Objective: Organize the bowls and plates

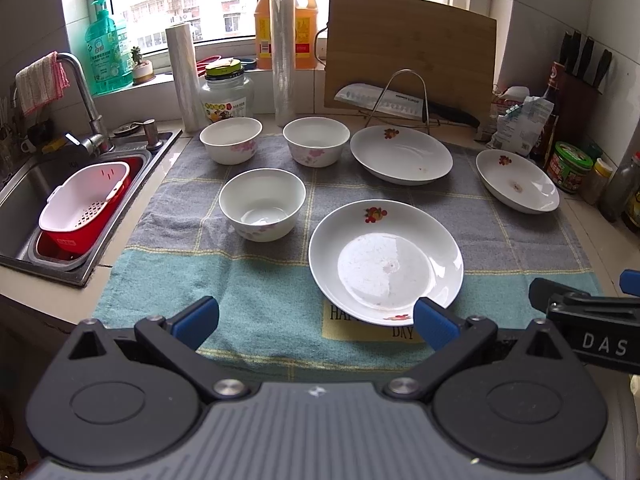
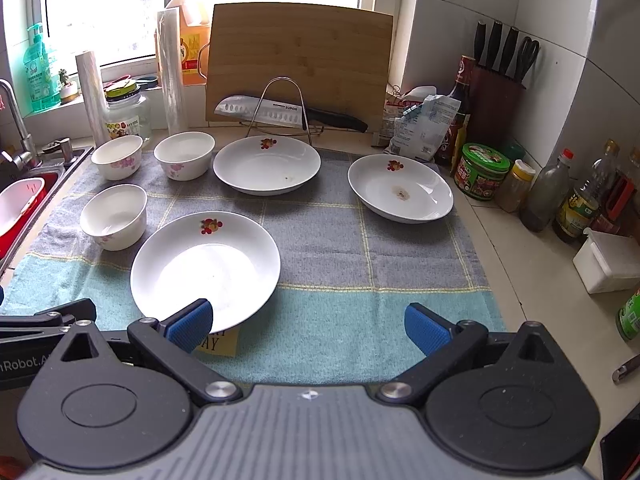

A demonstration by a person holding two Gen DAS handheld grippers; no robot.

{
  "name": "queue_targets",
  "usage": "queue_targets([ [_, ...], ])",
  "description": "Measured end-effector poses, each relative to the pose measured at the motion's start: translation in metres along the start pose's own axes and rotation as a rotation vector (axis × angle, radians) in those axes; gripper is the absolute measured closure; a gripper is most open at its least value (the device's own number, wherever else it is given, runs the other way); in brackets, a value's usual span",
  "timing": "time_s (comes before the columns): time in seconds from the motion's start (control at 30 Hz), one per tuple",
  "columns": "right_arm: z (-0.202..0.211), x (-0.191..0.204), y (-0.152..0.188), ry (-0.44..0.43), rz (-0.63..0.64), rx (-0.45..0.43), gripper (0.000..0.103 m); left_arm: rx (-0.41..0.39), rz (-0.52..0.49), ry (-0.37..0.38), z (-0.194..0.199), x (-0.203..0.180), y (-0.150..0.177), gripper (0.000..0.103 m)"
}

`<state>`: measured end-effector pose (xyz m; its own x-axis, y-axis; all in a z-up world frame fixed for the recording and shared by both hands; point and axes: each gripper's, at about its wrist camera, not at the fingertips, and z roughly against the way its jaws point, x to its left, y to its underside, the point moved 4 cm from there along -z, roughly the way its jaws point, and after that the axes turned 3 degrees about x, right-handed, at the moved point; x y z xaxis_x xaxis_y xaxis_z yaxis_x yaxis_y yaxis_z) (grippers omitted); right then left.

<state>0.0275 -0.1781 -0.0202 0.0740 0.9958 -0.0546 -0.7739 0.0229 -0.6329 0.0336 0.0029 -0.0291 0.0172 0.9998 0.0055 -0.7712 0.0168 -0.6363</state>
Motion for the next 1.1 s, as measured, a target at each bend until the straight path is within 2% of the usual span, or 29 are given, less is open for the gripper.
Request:
queue_targets([
  [1.1, -0.0039, 0.0037, -0.0029, -0.008, 0.003, -0.014, 0.000, 0.003, 0.014, -0.027, -0.0003, 0.0003, -0.0055, 0.001],
])
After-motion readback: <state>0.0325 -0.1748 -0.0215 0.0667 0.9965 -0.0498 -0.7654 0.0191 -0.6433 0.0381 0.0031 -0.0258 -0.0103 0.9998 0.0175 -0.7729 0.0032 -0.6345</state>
